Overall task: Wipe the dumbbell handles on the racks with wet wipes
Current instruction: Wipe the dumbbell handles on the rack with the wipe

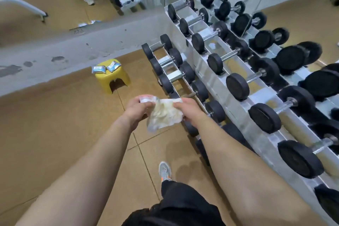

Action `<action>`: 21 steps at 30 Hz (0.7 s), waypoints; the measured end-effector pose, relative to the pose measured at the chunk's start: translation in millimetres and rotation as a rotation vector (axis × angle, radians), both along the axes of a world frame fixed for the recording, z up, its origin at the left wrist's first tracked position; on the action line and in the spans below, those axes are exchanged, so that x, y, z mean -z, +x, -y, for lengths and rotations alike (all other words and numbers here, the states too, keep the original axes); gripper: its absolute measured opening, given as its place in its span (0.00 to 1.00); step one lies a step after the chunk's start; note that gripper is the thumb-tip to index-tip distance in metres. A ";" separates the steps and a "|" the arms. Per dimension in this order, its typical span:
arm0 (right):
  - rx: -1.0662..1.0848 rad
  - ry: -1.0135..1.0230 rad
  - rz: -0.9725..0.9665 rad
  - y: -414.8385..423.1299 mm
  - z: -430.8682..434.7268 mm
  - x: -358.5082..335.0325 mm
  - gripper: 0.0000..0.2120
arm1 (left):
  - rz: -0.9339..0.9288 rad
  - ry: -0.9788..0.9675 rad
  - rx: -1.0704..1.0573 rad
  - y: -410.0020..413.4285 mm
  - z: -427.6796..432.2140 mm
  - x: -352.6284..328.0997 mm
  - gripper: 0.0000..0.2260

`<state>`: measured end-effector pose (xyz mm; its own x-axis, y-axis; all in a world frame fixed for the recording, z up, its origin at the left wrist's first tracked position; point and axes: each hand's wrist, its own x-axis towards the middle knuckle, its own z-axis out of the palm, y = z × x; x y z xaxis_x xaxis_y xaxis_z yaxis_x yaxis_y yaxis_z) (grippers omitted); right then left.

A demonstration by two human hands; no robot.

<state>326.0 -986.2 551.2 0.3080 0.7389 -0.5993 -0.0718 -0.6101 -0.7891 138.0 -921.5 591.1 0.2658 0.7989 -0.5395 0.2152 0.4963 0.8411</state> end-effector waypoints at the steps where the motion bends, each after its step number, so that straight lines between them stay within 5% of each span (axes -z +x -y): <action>1: -0.004 0.000 0.002 1.3 -25.2 -1.7 0.07 | -0.002 0.002 -0.005 0.4 -22.1 -2.6 0.11; 21: 0.214 -0.011 0.062 -15.9 -396.4 -5.0 0.10 | -0.078 0.035 0.066 -5.2 -445.4 39.9 0.09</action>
<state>310.1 -589.7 556.2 0.4938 0.6461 -0.5820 -0.1522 -0.5947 -0.7894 132.8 -476.1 551.2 0.2768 0.7997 -0.5328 0.3122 0.4496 0.8369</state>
